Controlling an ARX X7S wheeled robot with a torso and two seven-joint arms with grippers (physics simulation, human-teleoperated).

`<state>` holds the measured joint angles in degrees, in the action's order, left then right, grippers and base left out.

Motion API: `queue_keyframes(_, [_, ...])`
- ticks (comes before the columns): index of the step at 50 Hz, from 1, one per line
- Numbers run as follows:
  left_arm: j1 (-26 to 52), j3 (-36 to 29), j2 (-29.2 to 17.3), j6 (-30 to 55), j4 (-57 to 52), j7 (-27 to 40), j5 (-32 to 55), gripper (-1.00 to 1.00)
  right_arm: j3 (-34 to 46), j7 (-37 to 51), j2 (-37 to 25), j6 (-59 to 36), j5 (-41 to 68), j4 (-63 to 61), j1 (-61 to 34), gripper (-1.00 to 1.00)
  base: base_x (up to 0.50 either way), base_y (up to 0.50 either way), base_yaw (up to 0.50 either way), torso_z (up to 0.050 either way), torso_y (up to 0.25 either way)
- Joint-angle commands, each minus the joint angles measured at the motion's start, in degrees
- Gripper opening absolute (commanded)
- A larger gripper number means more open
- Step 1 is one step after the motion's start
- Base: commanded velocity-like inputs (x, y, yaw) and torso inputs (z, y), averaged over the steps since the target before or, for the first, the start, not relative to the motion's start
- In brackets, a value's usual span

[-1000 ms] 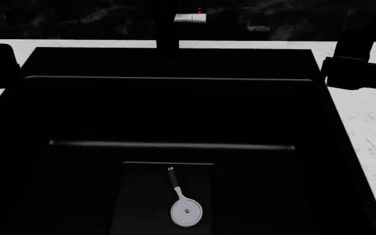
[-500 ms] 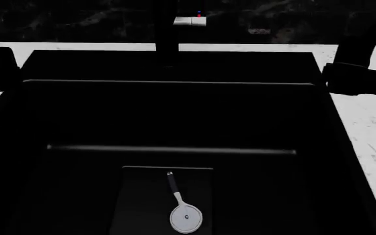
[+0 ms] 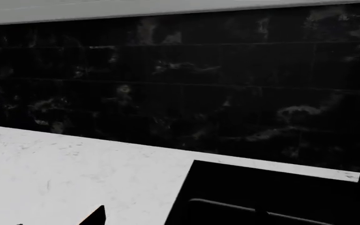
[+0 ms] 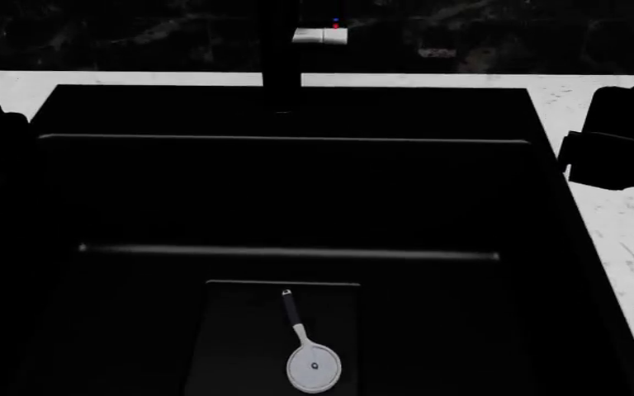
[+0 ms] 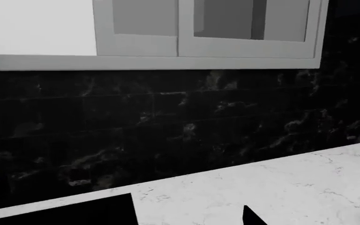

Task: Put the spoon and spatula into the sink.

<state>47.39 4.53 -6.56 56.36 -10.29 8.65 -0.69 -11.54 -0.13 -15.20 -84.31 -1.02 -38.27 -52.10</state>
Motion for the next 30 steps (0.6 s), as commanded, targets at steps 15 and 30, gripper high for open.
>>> queue_keyframes(15, [4.9,-1.0,-0.8,24.0,-11.9,0.7,-4.8,1.00,0.1,-1.8,0.2,-2.1,-2.8,-2.6,0.3,1.00,0.00,0.00,0.00,0.000,0.000])
queue_keyframes(30, [12.6,-2.8,4.1,33.6,-6.2,-23.9,-36.6,1.00,-1.2,-2.0,0.2,-1.4,-2.8,-3.3,1.9,1.00,0.00,0.00,0.00,0.000,0.000])
